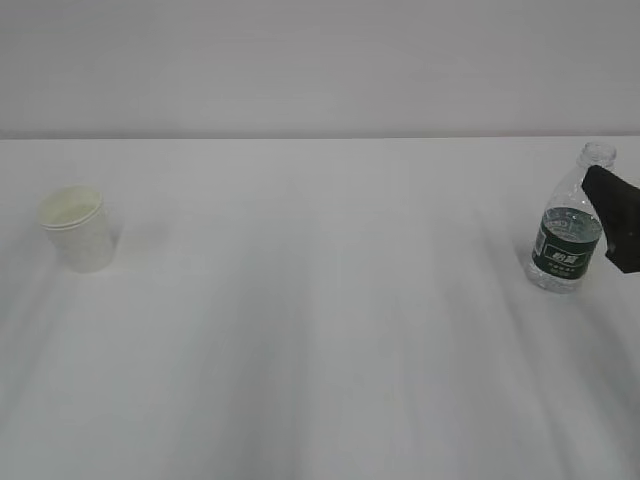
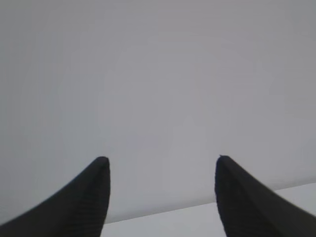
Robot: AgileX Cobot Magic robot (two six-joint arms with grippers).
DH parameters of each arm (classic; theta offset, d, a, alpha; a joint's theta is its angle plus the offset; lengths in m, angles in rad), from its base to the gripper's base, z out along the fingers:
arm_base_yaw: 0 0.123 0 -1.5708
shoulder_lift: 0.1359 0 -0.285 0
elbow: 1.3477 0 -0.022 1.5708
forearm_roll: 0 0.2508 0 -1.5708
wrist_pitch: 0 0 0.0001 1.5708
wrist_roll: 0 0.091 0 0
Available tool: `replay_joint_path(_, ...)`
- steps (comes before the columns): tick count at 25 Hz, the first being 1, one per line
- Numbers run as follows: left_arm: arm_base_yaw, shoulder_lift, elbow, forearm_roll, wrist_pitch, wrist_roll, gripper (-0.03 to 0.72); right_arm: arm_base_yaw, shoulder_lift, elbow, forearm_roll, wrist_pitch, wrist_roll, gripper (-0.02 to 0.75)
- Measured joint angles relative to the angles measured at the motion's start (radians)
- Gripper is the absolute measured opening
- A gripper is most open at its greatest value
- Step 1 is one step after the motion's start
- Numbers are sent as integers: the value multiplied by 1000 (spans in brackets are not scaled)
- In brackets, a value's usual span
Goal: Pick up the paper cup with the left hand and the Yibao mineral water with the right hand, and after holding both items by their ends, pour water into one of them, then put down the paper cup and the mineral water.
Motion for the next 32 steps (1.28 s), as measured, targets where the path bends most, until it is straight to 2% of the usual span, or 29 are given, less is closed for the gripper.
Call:
replay_joint_path(19, 0, -343, 4, 0, 260, -22, 475, 0, -201, 3, -26, 125, 28, 592)
replay_joint_path(32, 0, -470, 4, 0, 390, -31, 475, 0, -448, 6, -52, 342, 73, 592)
